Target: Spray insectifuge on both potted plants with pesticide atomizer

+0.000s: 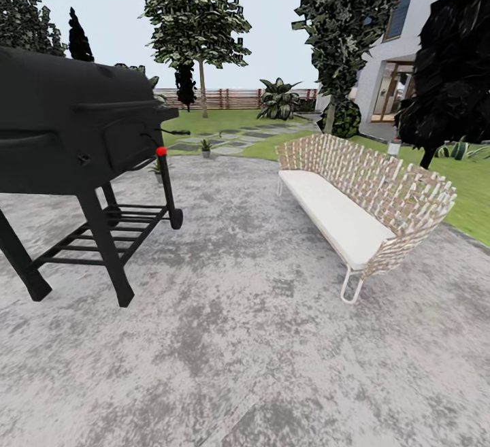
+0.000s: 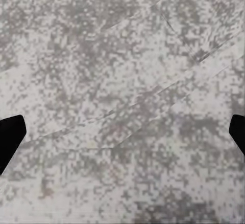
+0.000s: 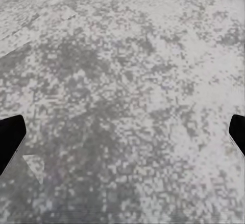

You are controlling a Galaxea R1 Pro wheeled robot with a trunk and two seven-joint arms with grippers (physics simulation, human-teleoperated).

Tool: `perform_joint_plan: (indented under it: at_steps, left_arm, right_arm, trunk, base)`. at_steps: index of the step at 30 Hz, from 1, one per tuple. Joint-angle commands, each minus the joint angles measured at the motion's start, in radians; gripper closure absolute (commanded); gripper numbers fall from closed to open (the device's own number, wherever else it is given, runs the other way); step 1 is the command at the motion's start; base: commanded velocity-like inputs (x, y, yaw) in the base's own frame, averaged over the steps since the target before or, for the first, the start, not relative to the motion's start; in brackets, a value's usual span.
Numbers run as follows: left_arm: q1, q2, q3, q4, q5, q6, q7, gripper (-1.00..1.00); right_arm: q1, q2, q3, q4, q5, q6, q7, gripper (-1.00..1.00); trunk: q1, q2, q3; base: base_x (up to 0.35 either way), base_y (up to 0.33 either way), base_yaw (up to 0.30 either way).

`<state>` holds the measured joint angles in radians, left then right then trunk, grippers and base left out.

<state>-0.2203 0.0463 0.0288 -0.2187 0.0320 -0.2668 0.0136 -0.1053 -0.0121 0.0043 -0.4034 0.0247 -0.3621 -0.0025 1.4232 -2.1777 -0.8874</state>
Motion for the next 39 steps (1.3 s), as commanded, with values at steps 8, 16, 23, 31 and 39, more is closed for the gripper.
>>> perform_joint_plan:
  at_steps: [8, 16, 23, 31, 39]
  left_arm:
    - [0.000, 0.000, 0.002, 0.001, 0.003, -0.003, -0.001, -1.00]
    - [-0.001, 0.000, 0.002, 0.001, 0.003, -0.003, -0.001, -1.00]
    - [-0.001, 0.000, 0.002, 0.001, 0.003, -0.003, -0.001, -1.00]
    - [-0.001, 0.000, 0.002, 0.001, 0.003, -0.003, -0.001, -1.00]
    - [-0.001, 0.000, 0.002, 0.001, 0.003, -0.003, -0.001, -1.00]
  right_arm:
    - [-0.001, 0.006, 0.000, 0.001, 0.001, -0.015, -0.001, -1.00]
    - [-0.001, 0.008, -0.002, 0.094, 0.002, -0.308, -0.002, -1.00]
    - [-0.001, 0.009, -0.003, 0.164, -0.001, -0.373, -0.001, -1.00]
    - [-0.001, 0.009, -0.003, 0.169, -0.002, -0.375, -0.001, -1.00]
    - [-0.001, 0.010, -0.003, 0.298, 0.000, -0.370, 0.004, -1.00]
  trunk:
    - [0.000, 0.000, -0.001]
    - [0.000, 0.000, -0.001]
    - [0.000, 0.000, -0.001]
    - [0.000, 0.000, -0.001]
    - [0.000, 0.000, -0.001]
  base:
    - [0.339, 0.000, 0.000]
    - [0.339, 0.000, 0.000]
    - [0.339, 0.000, 0.000]
    - [0.339, 0.000, 0.000]
    - [0.339, 0.000, 0.000]
